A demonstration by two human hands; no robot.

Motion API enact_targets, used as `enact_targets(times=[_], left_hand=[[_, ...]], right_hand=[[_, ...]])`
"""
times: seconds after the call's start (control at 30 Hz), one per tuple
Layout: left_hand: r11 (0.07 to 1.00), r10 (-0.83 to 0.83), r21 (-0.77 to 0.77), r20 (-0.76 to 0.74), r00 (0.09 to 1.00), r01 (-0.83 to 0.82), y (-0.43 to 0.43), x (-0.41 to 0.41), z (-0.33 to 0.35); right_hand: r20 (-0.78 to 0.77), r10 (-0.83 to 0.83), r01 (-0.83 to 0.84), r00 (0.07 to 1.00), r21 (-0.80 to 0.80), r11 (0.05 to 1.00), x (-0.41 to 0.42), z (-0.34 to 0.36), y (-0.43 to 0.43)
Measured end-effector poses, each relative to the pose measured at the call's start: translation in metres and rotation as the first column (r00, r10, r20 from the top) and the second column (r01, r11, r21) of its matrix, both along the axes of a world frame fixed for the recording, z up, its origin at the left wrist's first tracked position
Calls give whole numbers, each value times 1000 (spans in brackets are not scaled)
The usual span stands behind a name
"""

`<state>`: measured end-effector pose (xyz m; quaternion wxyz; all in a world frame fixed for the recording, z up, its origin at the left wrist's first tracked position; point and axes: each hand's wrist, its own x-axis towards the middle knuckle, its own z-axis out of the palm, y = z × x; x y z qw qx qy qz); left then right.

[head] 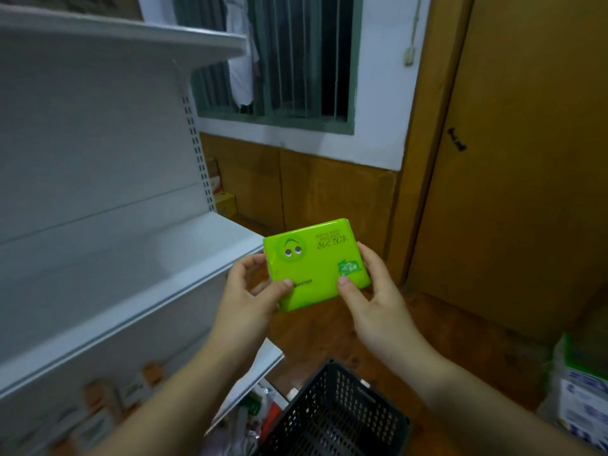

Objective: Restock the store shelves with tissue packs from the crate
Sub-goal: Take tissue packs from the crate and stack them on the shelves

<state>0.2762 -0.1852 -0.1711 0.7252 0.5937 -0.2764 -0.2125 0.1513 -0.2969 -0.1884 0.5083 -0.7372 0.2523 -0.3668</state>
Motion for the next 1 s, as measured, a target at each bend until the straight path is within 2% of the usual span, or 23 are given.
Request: enact_targets(times=[0.2,0.43,0.6,0.77,1.0], left_hand=[[998,70,2,55,996,-70,87,6,79],[942,335,-39,117,935,-333,179,-20,156],[883,468,-50,158,870,-466,226,-46,181],[850,525,-47,169,834,-525,266,-68,193],[791,598,-20,231,767,-611,333,-80,201]], right_hand=[[-27,146,-149,989,-141,979,20,84,63],[-3,444,-427,896,-281,860,27,164,128],[-30,575,-560,817,-275,781,21,193,163],[-15,678,-660,735,-248,710,15,209,200],[-40,740,-721,671,-270,639,16,221,261]])
